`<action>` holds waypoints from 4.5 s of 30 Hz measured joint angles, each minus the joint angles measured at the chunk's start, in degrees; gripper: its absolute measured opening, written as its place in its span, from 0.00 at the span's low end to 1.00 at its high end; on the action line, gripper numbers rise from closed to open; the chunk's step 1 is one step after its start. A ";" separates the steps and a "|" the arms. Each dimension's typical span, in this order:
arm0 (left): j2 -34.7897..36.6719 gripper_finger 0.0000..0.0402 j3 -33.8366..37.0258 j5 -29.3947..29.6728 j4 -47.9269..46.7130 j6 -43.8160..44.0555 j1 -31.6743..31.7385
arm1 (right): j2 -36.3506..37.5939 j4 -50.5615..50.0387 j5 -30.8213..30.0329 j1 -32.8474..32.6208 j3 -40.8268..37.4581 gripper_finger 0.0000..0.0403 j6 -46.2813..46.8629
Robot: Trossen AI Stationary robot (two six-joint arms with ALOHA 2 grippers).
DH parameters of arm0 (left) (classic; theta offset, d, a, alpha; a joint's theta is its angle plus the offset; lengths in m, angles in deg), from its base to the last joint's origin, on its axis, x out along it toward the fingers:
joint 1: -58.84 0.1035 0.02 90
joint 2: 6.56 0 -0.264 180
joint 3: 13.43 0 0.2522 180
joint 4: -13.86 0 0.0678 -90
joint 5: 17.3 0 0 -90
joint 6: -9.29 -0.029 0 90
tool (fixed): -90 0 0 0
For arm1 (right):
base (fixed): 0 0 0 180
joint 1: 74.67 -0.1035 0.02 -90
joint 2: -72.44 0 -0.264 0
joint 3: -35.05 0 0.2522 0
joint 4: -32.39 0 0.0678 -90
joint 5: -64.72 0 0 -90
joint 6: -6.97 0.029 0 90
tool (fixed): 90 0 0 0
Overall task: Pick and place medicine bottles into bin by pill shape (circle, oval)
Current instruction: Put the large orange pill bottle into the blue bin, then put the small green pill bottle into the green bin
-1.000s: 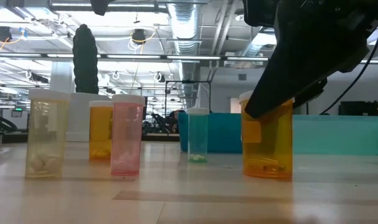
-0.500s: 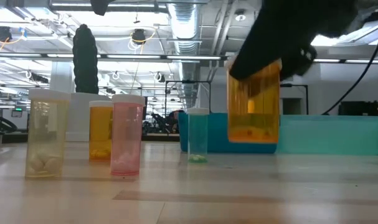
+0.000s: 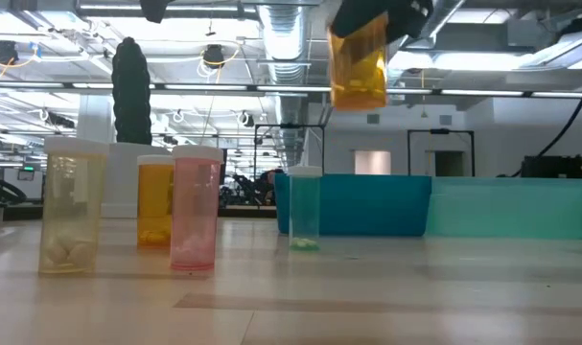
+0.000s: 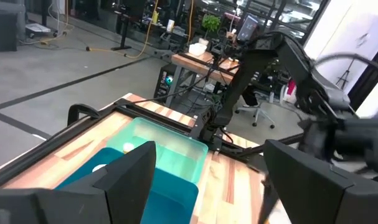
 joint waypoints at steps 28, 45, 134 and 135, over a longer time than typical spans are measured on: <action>-0.02 0.72 0.00 -0.26 -0.55 -0.28 -0.01 | 10.33 14.07 10.70 30.94 -11.23 0.54 -23.56; -0.02 0.72 0.00 0.61 -0.57 -0.28 0.00 | 10.62 48.07 12.46 39.19 -32.53 0.53 -18.41; -0.02 0.72 0.00 1.90 -0.50 -0.08 -0.02 | 19.94 20.33 9.94 34.53 -21.59 0.75 -18.96; -0.02 0.72 0.00 1.88 -0.51 -0.08 0.00 | 22.74 18.70 9.33 33.52 -21.59 0.75 -17.89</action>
